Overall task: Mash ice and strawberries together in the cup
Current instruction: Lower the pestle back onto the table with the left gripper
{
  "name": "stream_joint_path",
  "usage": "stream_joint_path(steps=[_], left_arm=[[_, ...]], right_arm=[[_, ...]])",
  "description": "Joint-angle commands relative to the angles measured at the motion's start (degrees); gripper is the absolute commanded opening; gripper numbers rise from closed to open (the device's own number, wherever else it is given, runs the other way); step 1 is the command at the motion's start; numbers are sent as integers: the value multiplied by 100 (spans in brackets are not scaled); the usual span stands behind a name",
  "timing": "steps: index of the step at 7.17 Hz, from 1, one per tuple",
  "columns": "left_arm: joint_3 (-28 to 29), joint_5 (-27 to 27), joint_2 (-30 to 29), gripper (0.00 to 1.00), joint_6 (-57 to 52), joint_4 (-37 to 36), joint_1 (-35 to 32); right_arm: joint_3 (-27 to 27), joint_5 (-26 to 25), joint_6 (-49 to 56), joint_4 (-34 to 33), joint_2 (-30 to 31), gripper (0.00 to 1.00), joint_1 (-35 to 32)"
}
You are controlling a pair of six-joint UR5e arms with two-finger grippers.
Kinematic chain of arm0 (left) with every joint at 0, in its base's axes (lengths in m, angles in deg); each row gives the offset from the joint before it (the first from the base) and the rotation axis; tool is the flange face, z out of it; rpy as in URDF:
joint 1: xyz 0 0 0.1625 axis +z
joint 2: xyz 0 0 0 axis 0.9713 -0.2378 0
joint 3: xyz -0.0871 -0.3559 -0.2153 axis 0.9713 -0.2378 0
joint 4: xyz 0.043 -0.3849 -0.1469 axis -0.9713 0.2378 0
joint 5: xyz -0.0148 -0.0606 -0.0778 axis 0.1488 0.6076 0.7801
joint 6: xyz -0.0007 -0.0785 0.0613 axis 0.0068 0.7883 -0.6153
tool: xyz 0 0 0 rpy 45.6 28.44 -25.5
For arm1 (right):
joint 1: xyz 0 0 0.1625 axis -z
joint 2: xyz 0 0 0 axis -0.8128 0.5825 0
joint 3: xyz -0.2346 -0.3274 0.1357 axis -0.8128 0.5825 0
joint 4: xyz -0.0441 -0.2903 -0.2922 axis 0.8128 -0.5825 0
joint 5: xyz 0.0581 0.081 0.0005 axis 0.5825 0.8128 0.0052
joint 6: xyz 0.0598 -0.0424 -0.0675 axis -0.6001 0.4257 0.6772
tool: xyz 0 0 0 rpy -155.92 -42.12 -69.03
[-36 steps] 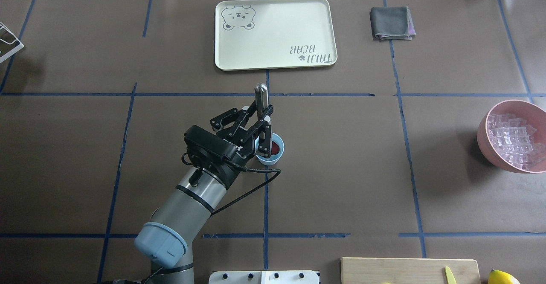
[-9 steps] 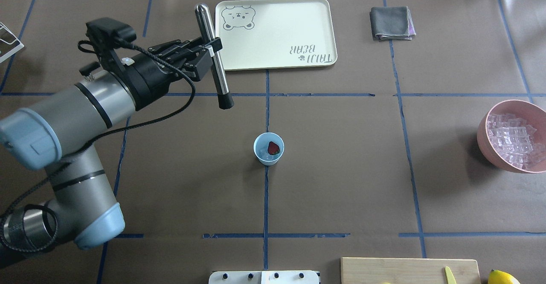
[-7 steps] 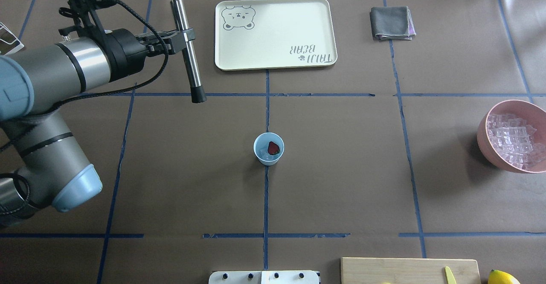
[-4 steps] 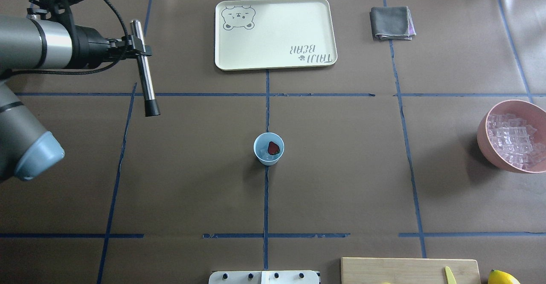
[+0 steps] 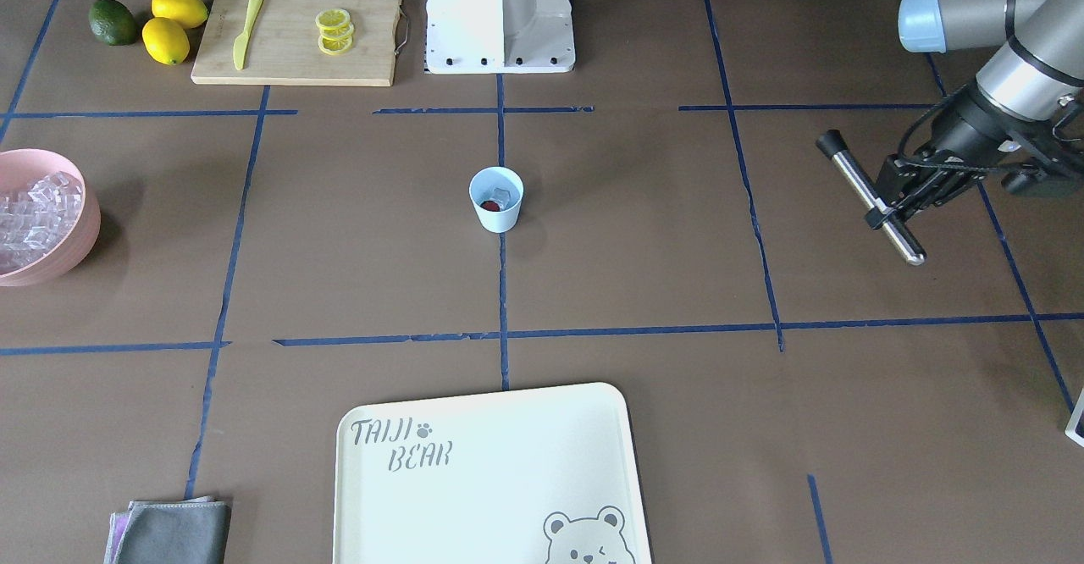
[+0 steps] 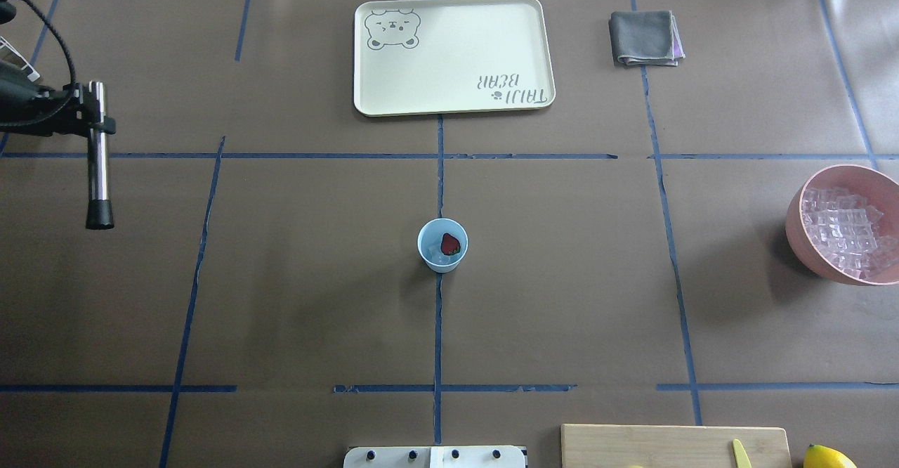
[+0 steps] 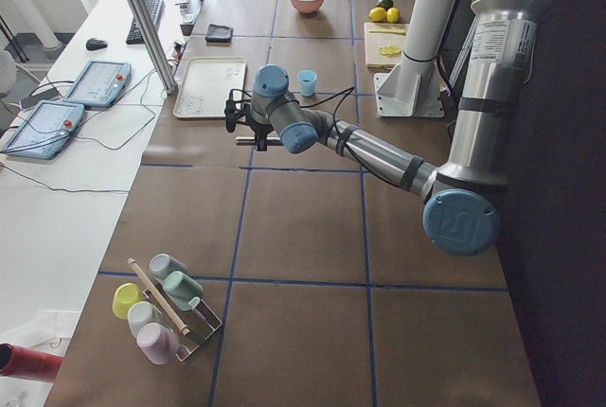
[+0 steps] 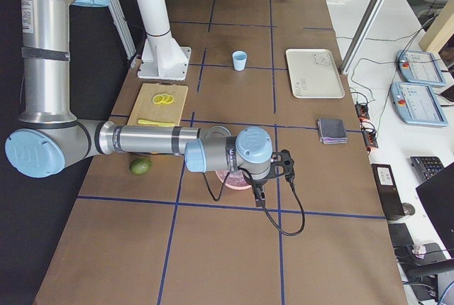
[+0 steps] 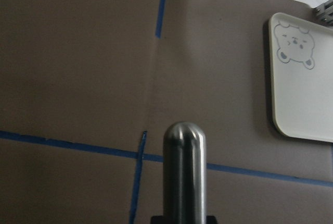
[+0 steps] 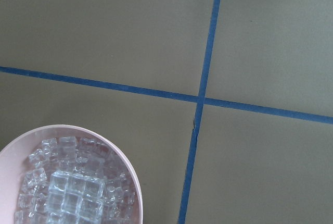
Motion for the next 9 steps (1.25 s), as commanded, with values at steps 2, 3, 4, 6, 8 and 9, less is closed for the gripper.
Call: stream_joint_path(steps=[2, 3, 4, 6, 8, 9], left_arm=[[697, -11, 649, 0, -2133, -144, -44], [935, -37, 711, 0, -2329, -144, -35], [1259, -55, 702, 0, -2340, -144, -26], [1673, -282, 702, 0, -2340, -135, -17], [1868, -388, 641, 0, -2349, -100, 9], [1877, -415, 641, 0, -2340, -91, 9]], right_arm=[[4, -1, 0, 1, 18, 99, 0], [12, -1, 0, 1, 18, 99, 0], [12, -1, 0, 1, 18, 99, 0], [21, -27, 0, 9, 0, 99, 0], [21, -53, 0, 9, 0, 99, 0], [21, -54, 0, 9, 0, 99, 0]])
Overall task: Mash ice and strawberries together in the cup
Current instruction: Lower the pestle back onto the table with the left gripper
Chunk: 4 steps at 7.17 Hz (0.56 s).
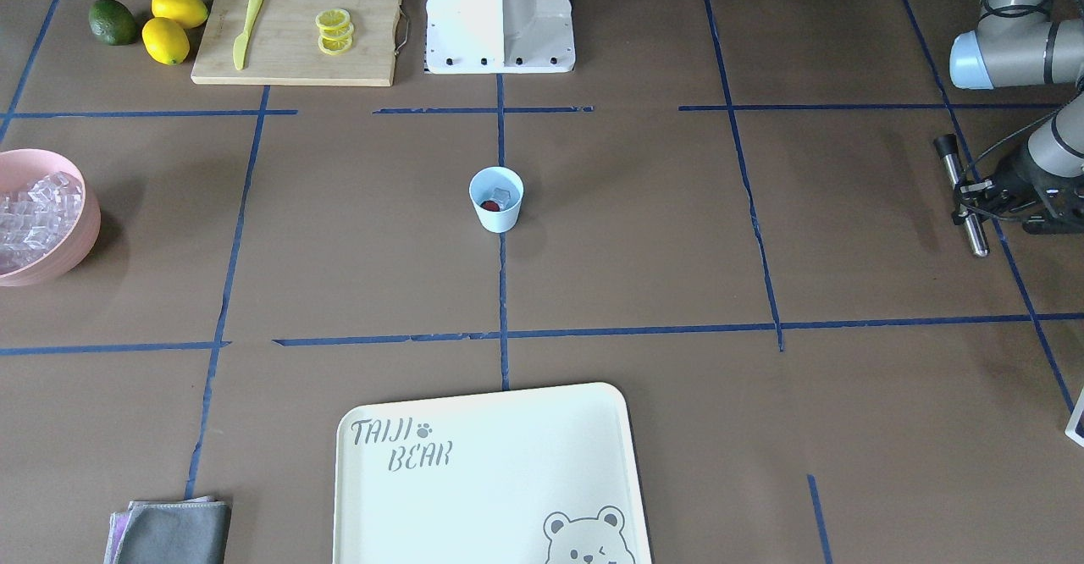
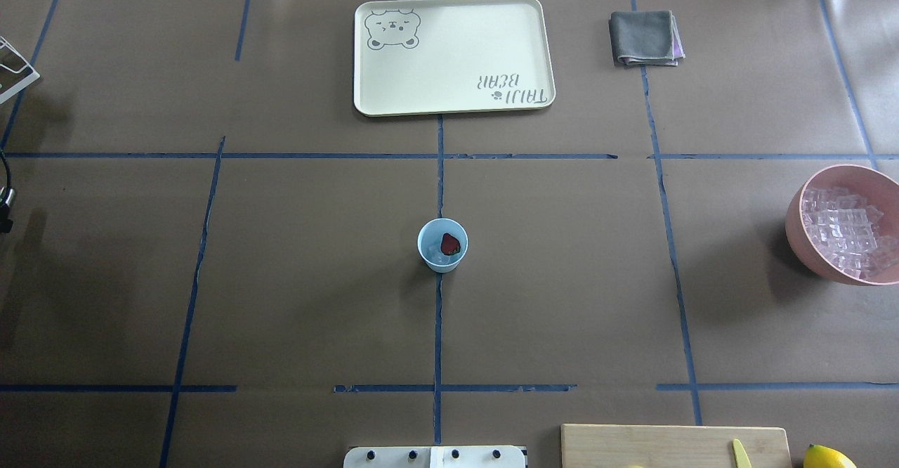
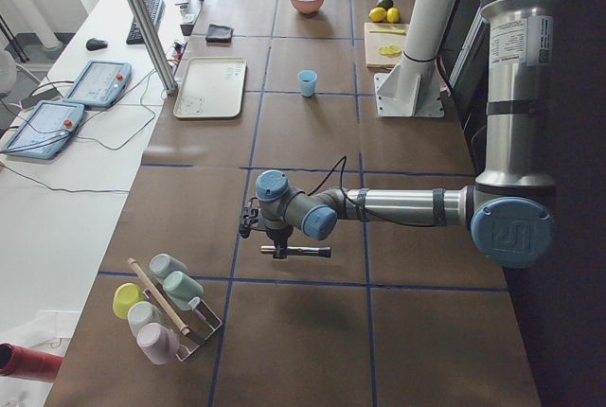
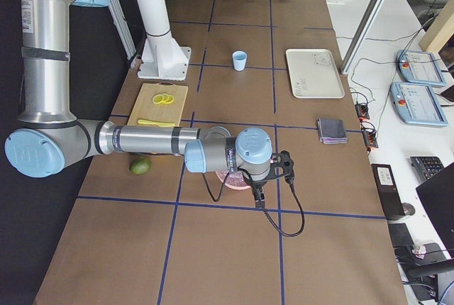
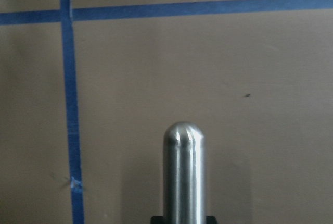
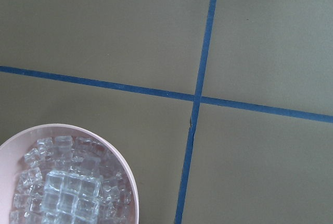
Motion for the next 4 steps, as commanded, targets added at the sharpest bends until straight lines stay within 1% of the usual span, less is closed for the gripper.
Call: stream_joint_path(steps=[1, 2, 3, 4], left_arm=[[56, -57, -22, 4, 5, 11, 7], [82, -49, -22, 6, -3, 29, 7], [83, -57, -22, 11, -3, 20, 7], [91, -66, -22, 64, 14, 20, 7]], right_arm=[[9, -6, 9, 2, -1, 99, 0], [9, -14, 9, -7, -1, 99, 0], [9, -14, 9, -7, 8, 99, 0], [9, -14, 9, -7, 8, 99, 0]])
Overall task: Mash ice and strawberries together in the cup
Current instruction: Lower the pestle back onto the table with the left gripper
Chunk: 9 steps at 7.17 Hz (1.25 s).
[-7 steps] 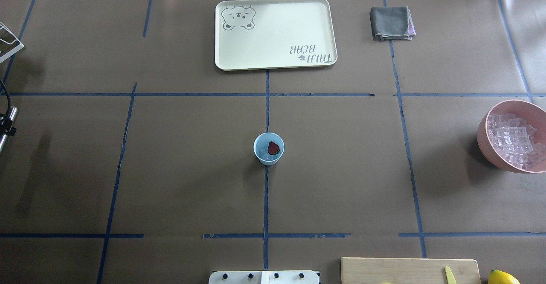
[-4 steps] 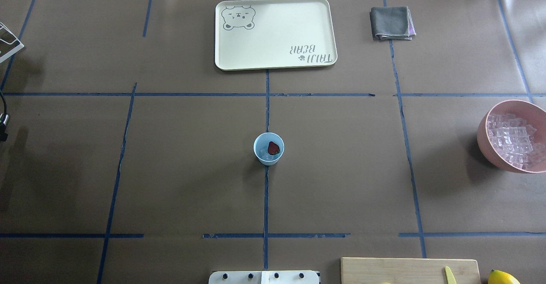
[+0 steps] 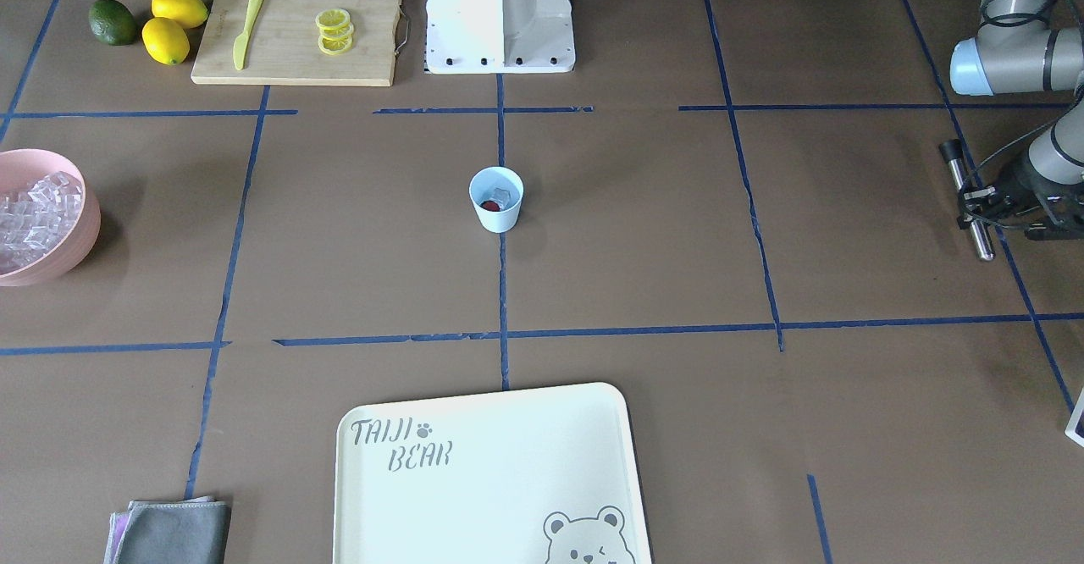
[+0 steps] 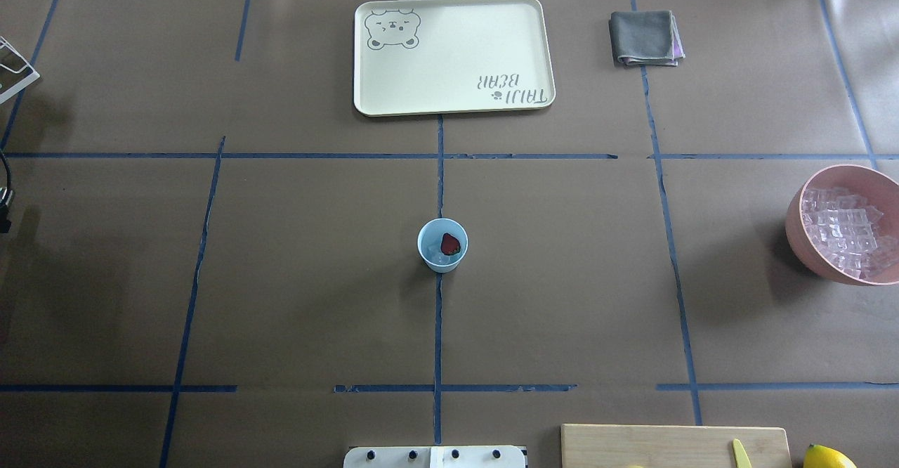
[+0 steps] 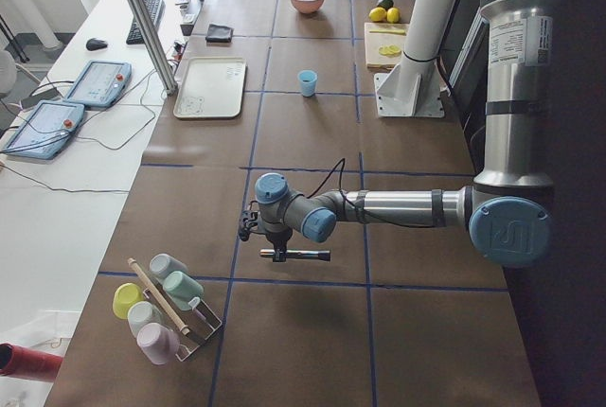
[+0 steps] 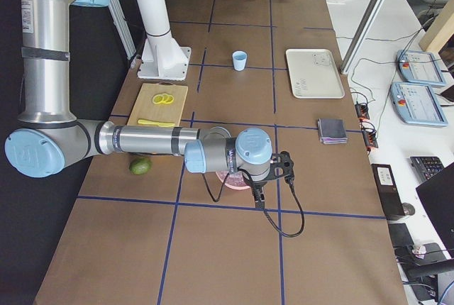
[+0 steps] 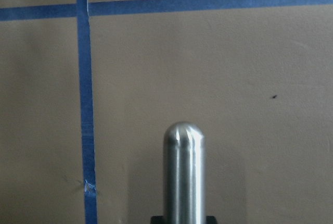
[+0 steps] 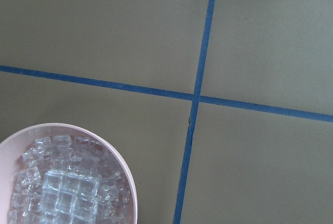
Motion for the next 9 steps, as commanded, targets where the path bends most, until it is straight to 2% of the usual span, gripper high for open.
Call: stream_joint_path(steps=[1, 5, 6, 8, 9], left_arm=[[-7, -183, 8, 100, 30, 25, -8], [-94, -221, -9, 100, -13, -35, -34], [-130, -194, -9, 100, -466, -97, -96], [-348, 436, -18, 100, -1965, -1023, -962], [-585, 508, -18, 100, -2443, -1568, -1280]], right_arm=[[-8, -1, 0, 8, 4, 99, 0], [-8, -1, 0, -1, -23, 99, 0], [-17, -10, 0, -1, -40, 99, 0], [-17, -1, 0, 8, -40, 99, 0], [-8, 8, 0, -1, -32, 99, 0]])
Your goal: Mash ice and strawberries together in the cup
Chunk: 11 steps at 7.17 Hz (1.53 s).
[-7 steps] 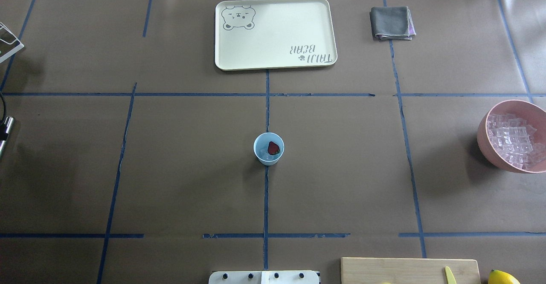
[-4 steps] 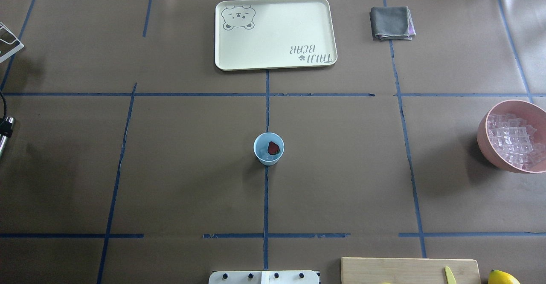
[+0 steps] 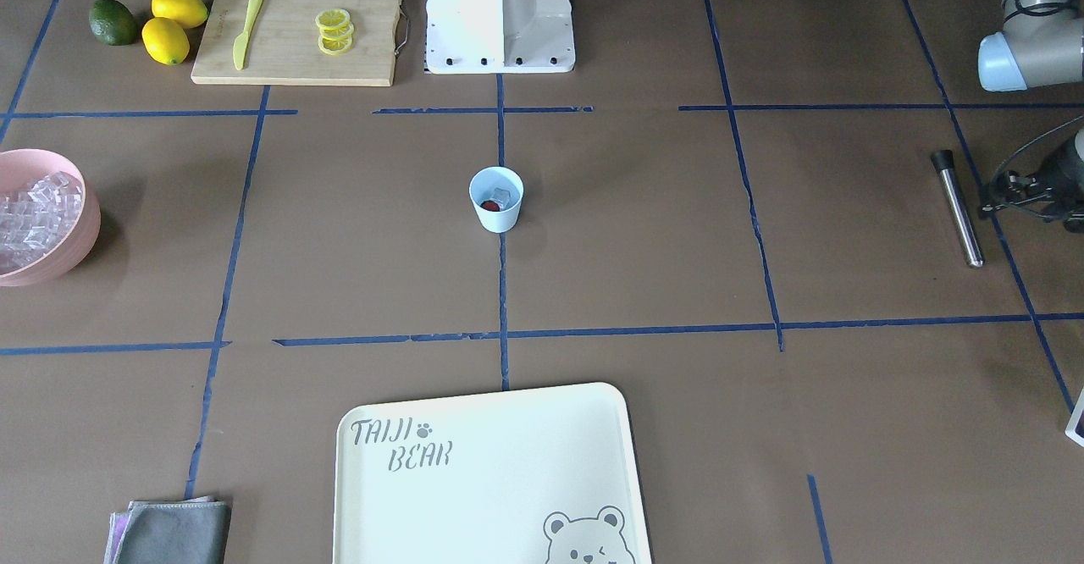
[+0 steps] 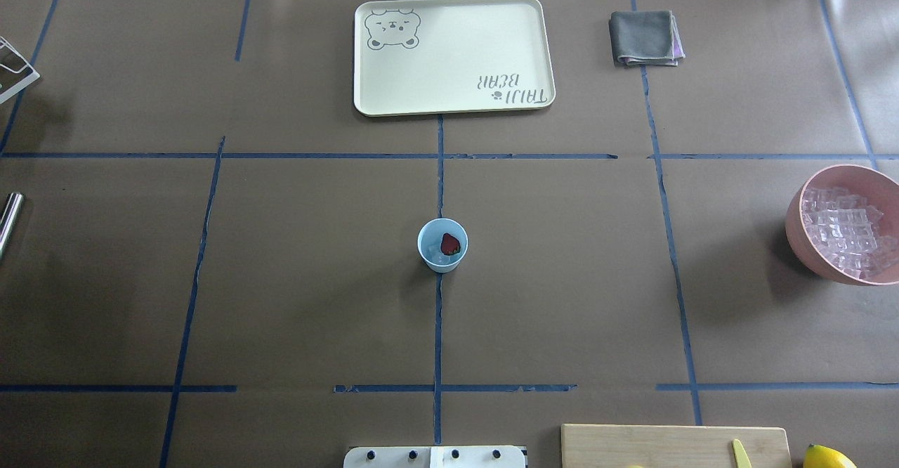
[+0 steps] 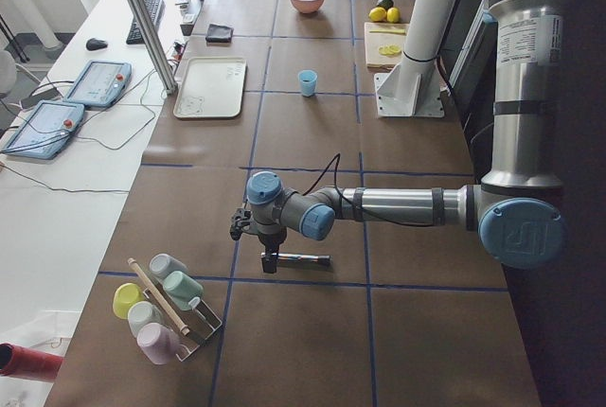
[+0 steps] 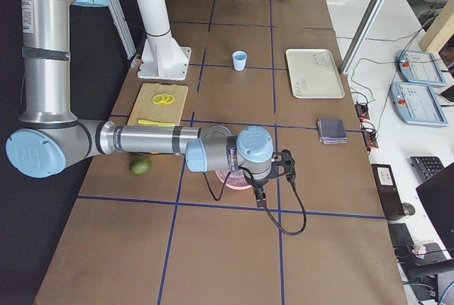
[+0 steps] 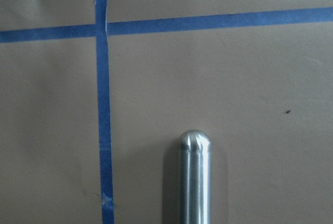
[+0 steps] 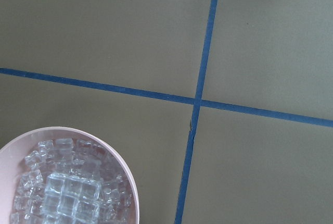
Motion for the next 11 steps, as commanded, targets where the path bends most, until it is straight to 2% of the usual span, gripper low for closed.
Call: stream_joint_path(steps=[1, 3, 5, 11], left_arm=[[-371, 333, -1, 100, -1145, -1091, -758], [-364, 536, -1, 100, -2191, -1770, -1479], [-364, 745, 87, 100, -2204, -1886, -1849], [-381, 729, 17, 100, -2177, -1975, -1983]], right_arm=[[7, 10, 0, -4, 23, 99, 0], [16, 27, -9, -12, 41, 99, 0], [25, 45, -18, -12, 59, 99, 0], [121, 54, -17, -13, 85, 99, 0]])
